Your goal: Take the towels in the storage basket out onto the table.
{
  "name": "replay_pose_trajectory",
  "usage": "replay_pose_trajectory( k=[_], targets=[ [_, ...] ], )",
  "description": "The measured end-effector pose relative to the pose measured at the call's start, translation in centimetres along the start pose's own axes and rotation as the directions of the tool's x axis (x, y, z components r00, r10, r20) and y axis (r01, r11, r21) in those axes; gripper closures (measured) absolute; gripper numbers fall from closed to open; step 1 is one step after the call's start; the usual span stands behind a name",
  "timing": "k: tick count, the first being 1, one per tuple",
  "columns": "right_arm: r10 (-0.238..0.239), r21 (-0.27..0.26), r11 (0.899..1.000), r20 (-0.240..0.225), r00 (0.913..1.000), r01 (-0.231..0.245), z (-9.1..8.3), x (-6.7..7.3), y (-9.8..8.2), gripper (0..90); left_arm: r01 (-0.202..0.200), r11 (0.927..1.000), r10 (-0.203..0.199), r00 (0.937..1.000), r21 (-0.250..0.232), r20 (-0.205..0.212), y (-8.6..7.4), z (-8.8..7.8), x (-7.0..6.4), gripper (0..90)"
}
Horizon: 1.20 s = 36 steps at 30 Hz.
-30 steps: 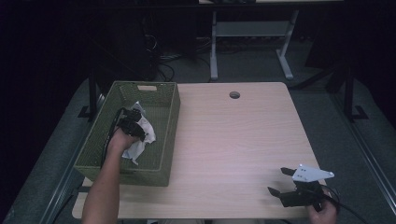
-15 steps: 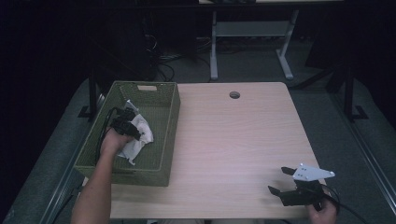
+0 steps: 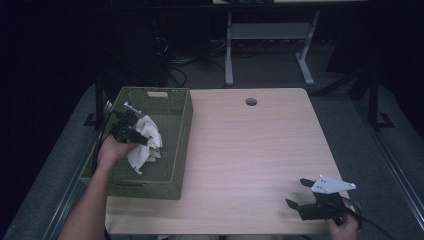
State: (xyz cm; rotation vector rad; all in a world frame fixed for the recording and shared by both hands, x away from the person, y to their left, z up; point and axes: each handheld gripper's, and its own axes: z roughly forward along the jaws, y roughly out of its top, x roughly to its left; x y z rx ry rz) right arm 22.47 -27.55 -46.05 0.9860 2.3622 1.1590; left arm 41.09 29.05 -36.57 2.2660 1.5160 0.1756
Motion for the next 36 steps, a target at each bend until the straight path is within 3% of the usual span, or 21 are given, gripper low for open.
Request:
replay_pose_trajectory(
  k=[8, 15, 25, 31, 36],
  targets=[
    [-0.005, 0.004, 1.000, 0.006, 1.0000, 0.005, 0.1, 0.1, 0.0, 14.0, 0.003, 0.9977, 0.001, 0.9986, -0.067, 0.053, -0.7, -1.7, 0.0, 77.5],
    [0.000, 0.003, 1.000, 0.004, 1.0000, 0.000, 0.1, 0.2, 0.1, 14.0, 0.001, 0.9938, 0.007, 0.9973, -0.111, 0.073, -1.3, -3.1, 0.1, 77.6],
    [-0.006, 0.000, 1.000, 0.007, 1.0000, 0.006, 0.2, 0.1, 0.1, 14.0, 0.033, 0.9775, -0.005, 0.9907, -0.208, 0.136, -2.4, -4.9, 0.3, 77.5],
    [0.001, 0.003, 1.000, 0.007, 1.0000, -0.001, 0.1, 0.2, 0.1, 14.0, 0.086, 0.9618, -0.031, 0.9778, -0.260, 0.207, -3.1, -5.7, 1.0, 77.4],
    [-0.001, 0.001, 1.000, 0.009, 1.0000, 0.001, 0.1, 0.2, 0.0, 14.0, 0.136, 0.9437, -0.047, 0.9573, -0.302, 0.285, -3.7, -6.3, 1.7, 77.4]
  ],
)
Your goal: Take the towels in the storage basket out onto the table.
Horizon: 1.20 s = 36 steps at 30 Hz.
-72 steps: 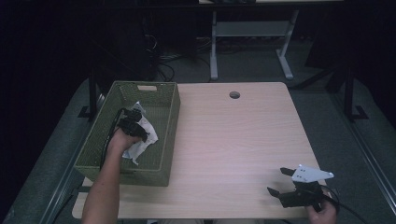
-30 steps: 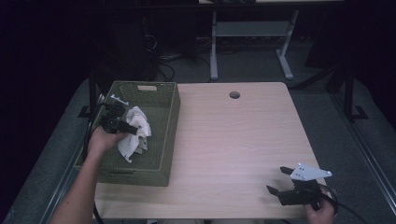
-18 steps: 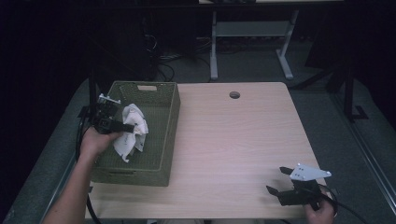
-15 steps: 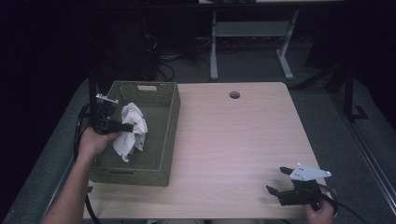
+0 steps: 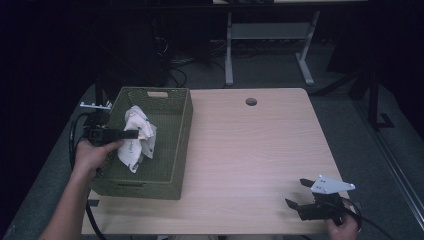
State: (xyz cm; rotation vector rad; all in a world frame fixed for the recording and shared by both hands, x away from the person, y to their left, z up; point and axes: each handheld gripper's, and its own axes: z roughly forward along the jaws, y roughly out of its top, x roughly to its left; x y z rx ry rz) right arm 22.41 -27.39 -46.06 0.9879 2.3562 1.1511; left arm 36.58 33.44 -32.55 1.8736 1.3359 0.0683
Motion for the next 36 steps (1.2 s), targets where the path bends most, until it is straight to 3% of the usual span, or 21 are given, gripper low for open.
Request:
replay_pose_trajectory(
  k=[8, 18, 21, 22, 26, 34, 36],
  targets=[
    [0.000, 0.000, 1.000, 0.000, 1.0000, 0.000, 0.0, 0.0, 0.0, 14.0, 0.040, 0.9972, -0.035, 0.9963, -0.064, 0.078, -0.1, -1.1, 0.5, 77.4],
    [0.001, -0.006, 1.000, 0.005, 1.0000, -0.001, -0.1, 0.0, 0.0, 14.0, 0.076, 0.9893, -0.051, 0.9796, -0.124, 0.194, 0.0, -1.9, 0.2, 77.4],
    [-0.002, -0.008, 1.000, 0.007, 1.0000, 0.002, -0.1, -0.1, 0.0, 14.0, 0.066, 0.9899, -0.039, 0.9785, -0.126, 0.202, 0.1, -2.0, 0.0, 77.4],
    [0.000, -0.008, 1.000, 0.007, 1.0000, 0.000, -0.1, -0.1, 0.0, 14.0, 0.070, 0.9880, -0.039, 0.9747, -0.138, 0.220, 0.2, -2.1, -0.2, 77.4],
    [0.004, -0.010, 1.000, 0.007, 1.0000, -0.004, -0.2, -0.1, 0.0, 14.0, 0.059, 0.9880, -0.024, 0.9717, -0.143, 0.235, 0.4, -2.2, -0.5, 77.5],
    [0.000, -0.015, 1.000, 0.014, 0.9999, 0.000, -0.3, -0.2, 0.0, 14.0, 0.047, 0.9860, 0.000, 0.9585, -0.160, 0.285, 1.2, -2.3, -1.8, 77.5],
    [-0.001, -0.017, 1.000, 0.015, 0.9999, 0.001, -0.3, -0.2, 0.0, 14.0, 0.033, 0.9869, 0.013, 0.9590, -0.158, 0.283, 1.4, -2.2, -2.2, 77.4]
  ],
)
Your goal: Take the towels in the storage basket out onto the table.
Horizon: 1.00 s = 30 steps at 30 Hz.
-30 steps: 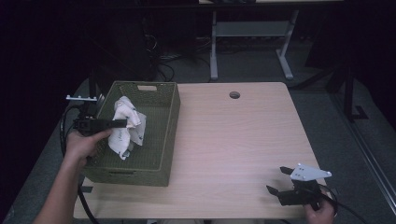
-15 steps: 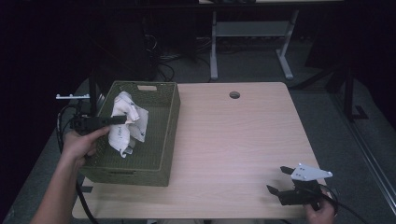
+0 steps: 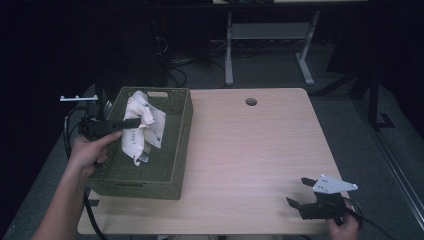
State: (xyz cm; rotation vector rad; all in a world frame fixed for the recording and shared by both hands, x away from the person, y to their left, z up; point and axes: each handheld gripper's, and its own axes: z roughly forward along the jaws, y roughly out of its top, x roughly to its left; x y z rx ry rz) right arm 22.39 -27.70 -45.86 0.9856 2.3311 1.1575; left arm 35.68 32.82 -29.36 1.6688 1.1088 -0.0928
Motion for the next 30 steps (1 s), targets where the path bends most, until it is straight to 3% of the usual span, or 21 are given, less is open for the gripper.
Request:
replay_pose_trajectory(
  k=[14, 30],
  targets=[
    [-0.008, -0.013, 1.000, -0.005, 1.0000, 0.008, -0.1, 0.0, 0.2, 14.0, -0.032, 0.9995, 0.032, 0.9991, 0.006, 0.027, 1.1, 1.4, -2.1, 77.4],
    [-0.008, -0.016, 1.000, -0.004, 1.0000, 0.008, 0.0, 0.1, 0.3, 14.0, -0.087, 0.9948, 0.083, 0.9942, 0.052, 0.069, 1.7, 4.0, -4.1, 77.5]
  ],
)
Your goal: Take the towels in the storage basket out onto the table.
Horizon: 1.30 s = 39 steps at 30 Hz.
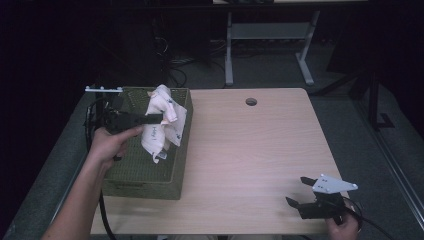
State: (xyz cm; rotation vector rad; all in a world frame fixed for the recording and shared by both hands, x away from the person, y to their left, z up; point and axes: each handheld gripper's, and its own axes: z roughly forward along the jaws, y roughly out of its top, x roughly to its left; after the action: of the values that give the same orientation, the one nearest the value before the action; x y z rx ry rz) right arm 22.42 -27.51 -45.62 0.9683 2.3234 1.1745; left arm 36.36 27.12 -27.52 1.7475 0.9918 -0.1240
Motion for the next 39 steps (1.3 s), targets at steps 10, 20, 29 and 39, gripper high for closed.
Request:
replay_pose_trajectory(
  k=[10, 20, 29, 39],
  targets=[
    [-0.002, 0.000, 1.000, 0.000, 1.0000, 0.002, -0.1, -0.1, 0.0, 14.0, -0.028, 0.9996, 0.028, 0.9993, 0.000, 0.024, 0.9, 1.1, -1.6, 77.5],
    [-0.003, -0.006, 1.000, -0.001, 1.0000, 0.003, -0.2, -0.2, -0.1, 14.0, -0.050, 0.9985, 0.049, 0.9981, 0.021, 0.038, 1.3, 2.5, -2.5, 77.5],
    [-0.002, -0.006, 1.000, -0.005, 1.0000, 0.002, -0.2, -0.1, -0.1, 14.0, -0.068, 0.9970, 0.066, 0.9960, 0.038, 0.060, 1.8, 4.6, -3.7, 77.5],
    [-0.002, -0.009, 1.000, -0.008, 1.0000, 0.002, -0.2, -0.1, -0.1, 14.0, -0.082, 0.9936, 0.076, 0.9943, 0.077, 0.074, 2.0, 7.9, -4.4, 77.5]
  ],
)
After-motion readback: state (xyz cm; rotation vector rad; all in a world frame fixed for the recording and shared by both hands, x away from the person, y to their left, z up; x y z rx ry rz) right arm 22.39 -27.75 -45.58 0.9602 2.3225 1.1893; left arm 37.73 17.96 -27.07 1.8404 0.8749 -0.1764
